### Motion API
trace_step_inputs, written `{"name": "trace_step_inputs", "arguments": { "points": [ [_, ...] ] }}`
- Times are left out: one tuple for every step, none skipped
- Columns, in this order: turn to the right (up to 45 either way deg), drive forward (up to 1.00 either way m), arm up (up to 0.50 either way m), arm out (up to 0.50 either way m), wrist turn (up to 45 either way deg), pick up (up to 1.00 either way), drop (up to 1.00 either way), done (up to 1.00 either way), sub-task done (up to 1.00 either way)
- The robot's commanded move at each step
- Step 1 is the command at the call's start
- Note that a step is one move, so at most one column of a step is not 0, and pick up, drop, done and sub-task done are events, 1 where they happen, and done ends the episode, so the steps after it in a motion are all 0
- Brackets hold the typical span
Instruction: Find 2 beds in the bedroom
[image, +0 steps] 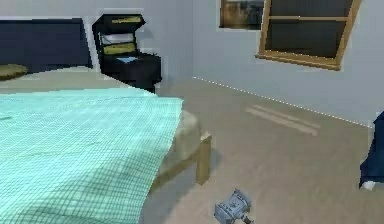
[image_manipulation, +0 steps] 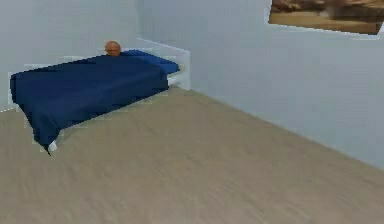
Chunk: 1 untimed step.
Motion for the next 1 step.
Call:
{"name": "trace_step_inputs", "arguments": {
  "points": [
    [45.0, 0.00, 0.00, 0.00, 0.0, 0.00, 0.00, 0.00, 0.00]
  ]
}}
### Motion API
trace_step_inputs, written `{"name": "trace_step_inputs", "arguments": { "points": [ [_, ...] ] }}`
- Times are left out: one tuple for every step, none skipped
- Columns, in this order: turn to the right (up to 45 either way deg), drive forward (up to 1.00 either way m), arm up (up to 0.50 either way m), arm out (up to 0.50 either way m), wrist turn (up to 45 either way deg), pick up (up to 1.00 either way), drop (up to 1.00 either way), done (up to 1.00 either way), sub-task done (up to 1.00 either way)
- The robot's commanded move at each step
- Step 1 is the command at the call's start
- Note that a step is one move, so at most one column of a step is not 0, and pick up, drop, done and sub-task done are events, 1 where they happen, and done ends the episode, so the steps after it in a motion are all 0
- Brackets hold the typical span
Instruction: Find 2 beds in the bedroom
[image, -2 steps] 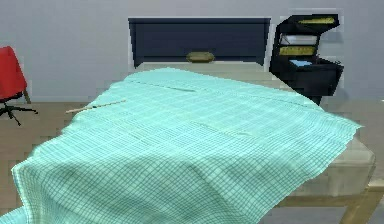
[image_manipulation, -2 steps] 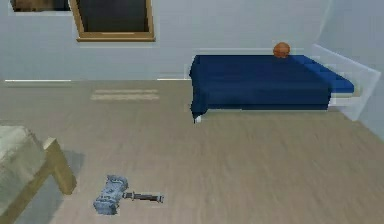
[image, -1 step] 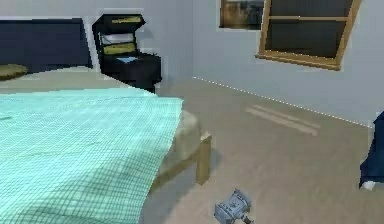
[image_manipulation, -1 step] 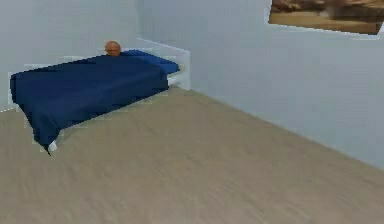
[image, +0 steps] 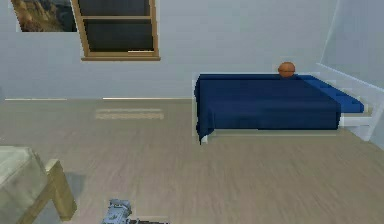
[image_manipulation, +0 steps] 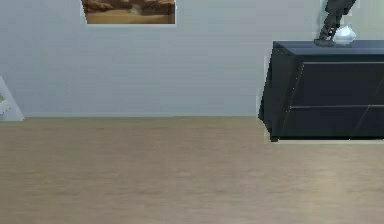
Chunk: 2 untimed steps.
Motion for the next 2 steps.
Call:
{"name": "trace_step_inputs", "arguments": {
  "points": [
    [3.0, 0.00, 0.00, 0.00, 0.0, 0.00, 0.00, 0.00, 0.00],
    [0.0, 1.00, 0.00, 0.00, 0.0, 0.00, 0.00, 0.00, 0.00]
  ]
}}
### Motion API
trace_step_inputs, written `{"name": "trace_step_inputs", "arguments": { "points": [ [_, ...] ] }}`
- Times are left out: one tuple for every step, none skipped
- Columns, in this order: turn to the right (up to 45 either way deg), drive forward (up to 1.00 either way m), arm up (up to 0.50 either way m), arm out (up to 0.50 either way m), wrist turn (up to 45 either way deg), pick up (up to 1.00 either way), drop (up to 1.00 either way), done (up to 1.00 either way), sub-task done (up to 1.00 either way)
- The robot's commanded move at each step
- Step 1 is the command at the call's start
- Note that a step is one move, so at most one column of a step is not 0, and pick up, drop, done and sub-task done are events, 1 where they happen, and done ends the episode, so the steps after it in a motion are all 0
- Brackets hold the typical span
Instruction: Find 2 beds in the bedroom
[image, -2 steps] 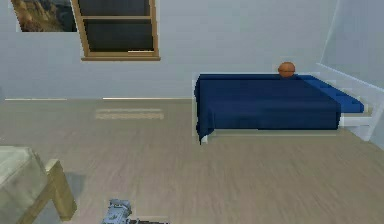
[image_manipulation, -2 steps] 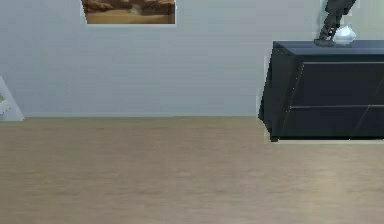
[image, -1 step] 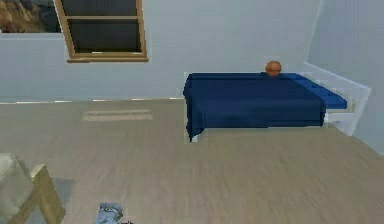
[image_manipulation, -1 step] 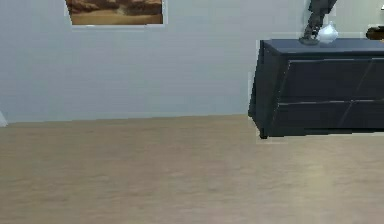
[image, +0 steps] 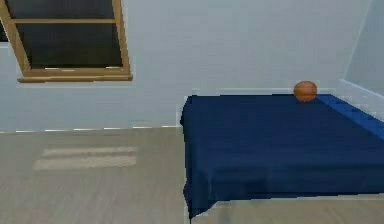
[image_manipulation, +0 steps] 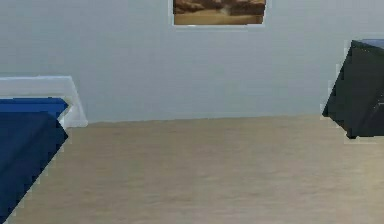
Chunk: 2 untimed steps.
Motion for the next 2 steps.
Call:
{"name": "trace_step_inputs", "arguments": {
  "points": [
    [9.0, 0.00, 0.00, 0.00, 0.0, 0.00, 0.00, 0.00, 0.00],
    [0.0, 0.35, 0.00, 0.00, 0.0, 0.00, 0.00, 0.00, 0.00]
  ]
}}
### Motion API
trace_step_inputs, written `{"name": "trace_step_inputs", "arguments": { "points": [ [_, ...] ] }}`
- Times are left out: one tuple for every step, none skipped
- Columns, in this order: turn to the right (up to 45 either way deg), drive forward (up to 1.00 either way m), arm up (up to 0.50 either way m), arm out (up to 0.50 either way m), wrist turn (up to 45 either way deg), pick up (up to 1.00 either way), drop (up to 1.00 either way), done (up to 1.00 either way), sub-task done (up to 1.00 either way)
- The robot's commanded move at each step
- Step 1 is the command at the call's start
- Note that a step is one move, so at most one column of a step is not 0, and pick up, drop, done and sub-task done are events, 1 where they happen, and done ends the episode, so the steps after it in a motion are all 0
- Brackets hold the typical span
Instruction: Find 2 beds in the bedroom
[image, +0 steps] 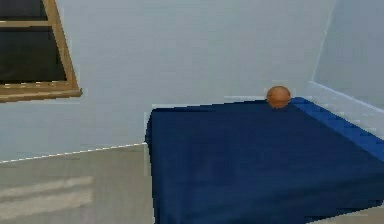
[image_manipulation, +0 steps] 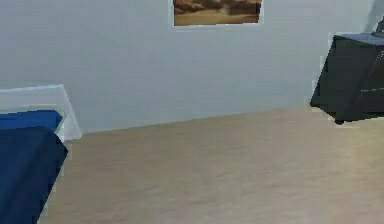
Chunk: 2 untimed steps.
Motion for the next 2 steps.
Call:
{"name": "trace_step_inputs", "arguments": {
  "points": [
    [21.0, 0.00, 0.00, 0.00, 0.0, 0.00, 0.00, 0.00, 0.00],
    [0.0, 0.00, 0.00, 0.00, 0.0, 0.00, 0.00, 1.00, 0.00]
  ]
}}
